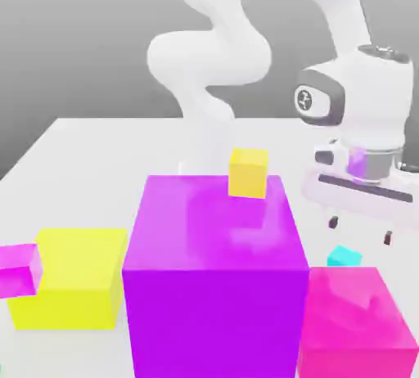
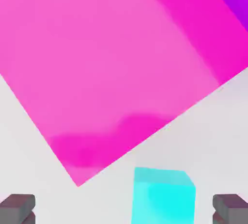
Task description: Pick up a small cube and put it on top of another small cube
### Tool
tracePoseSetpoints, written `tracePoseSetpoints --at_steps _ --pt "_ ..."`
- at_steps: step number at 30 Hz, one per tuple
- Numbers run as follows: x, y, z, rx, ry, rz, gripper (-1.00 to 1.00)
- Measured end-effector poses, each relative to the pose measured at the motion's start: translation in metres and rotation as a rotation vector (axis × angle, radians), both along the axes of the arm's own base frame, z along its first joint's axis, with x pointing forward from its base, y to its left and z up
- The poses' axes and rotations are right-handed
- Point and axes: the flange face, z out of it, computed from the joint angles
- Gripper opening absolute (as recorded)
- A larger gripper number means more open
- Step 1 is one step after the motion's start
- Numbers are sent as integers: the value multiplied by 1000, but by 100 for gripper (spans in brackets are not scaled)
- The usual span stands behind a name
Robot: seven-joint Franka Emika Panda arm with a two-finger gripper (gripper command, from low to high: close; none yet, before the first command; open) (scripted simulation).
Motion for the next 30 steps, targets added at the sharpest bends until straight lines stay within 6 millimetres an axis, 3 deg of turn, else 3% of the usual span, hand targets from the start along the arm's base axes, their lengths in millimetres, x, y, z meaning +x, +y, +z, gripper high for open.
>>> tracePoseSetpoints --at_steps 6,7,13,20,23,30 --pt "-5 0 -57 -3 12 -16 0" --pt "-5 0 -64 -4 11 -15 -100" --pt "-5 -1 -68 -3 10 -15 -100" --pt "-4 0 -14 -3 9 -16 -100" --pt "7 -11 2 -1 19 -16 -100" --pt "28 -15 45 24 36 134 -100"
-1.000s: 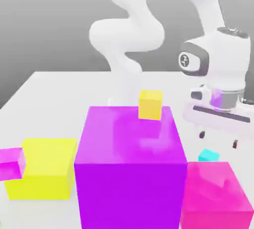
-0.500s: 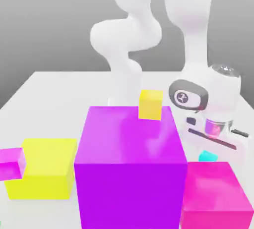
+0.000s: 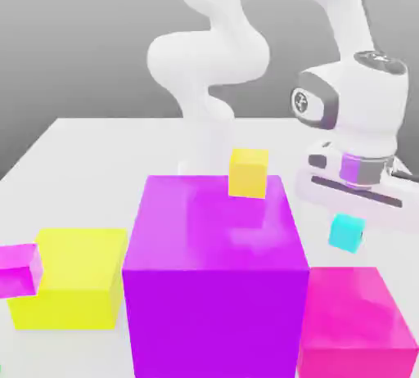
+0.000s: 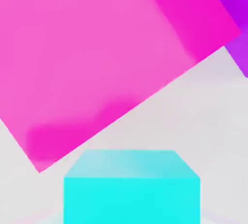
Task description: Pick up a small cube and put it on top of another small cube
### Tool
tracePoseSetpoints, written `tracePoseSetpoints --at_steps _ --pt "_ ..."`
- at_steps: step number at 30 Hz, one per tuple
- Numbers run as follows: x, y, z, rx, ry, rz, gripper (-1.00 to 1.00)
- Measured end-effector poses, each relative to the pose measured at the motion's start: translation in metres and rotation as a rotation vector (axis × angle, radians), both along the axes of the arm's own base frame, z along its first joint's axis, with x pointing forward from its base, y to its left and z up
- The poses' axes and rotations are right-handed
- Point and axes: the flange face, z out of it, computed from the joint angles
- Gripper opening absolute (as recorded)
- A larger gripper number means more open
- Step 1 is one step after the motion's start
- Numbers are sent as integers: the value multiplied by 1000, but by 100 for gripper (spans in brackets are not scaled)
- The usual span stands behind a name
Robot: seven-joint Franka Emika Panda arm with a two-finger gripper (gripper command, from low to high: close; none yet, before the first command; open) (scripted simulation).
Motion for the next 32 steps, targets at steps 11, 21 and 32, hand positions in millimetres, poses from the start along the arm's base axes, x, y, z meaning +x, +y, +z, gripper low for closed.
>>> tracePoseSetpoints --at_steps 11,21,32 --pt "33 -35 82 47 22 197 -100" --pt "35 -166 211 22 -12 -155 -100" --pt "25 -175 174 -26 -25 -222 100"
